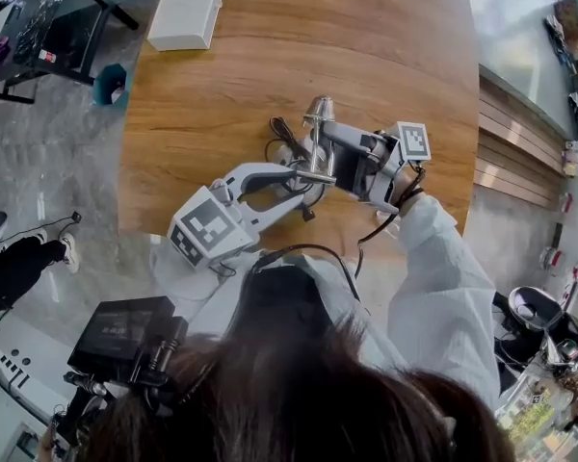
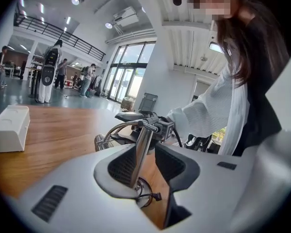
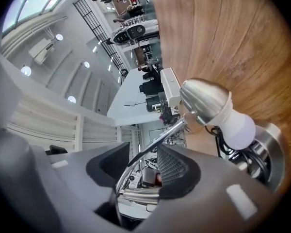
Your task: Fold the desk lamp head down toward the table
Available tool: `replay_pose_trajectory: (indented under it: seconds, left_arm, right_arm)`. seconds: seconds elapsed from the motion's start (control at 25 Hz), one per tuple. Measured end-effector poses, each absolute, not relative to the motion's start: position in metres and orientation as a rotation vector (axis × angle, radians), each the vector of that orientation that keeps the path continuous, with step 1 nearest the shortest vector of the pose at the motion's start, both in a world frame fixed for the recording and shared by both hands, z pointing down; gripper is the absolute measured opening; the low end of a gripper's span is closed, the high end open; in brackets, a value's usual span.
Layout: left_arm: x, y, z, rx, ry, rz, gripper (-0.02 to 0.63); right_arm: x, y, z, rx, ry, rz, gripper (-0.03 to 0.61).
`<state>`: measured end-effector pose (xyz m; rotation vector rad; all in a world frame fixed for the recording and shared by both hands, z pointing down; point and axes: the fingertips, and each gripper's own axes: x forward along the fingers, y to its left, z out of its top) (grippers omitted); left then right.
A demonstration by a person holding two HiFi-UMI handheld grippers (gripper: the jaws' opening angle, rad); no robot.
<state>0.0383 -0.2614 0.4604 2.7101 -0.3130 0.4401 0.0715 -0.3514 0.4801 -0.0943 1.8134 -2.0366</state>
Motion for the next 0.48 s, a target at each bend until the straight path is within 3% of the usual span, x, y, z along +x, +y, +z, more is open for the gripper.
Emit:
replay_pose_trajectory:
  seconds: [0.32, 0.48]
  left_arm:
    - [0.005, -0.269, 0.434, 2.71, -0.548, 0.358, 0.115]
    - [-0.007, -0.291, 0.389, 2.723, -0.686, 0.227, 0.114]
  right_arm:
    - [0.12, -0.32, 0.446, -0.363, 2.016, -1.768, 0.14]
    - [0.122, -0.317, 0.388, -0.512, 2.237, -1.483, 0.017]
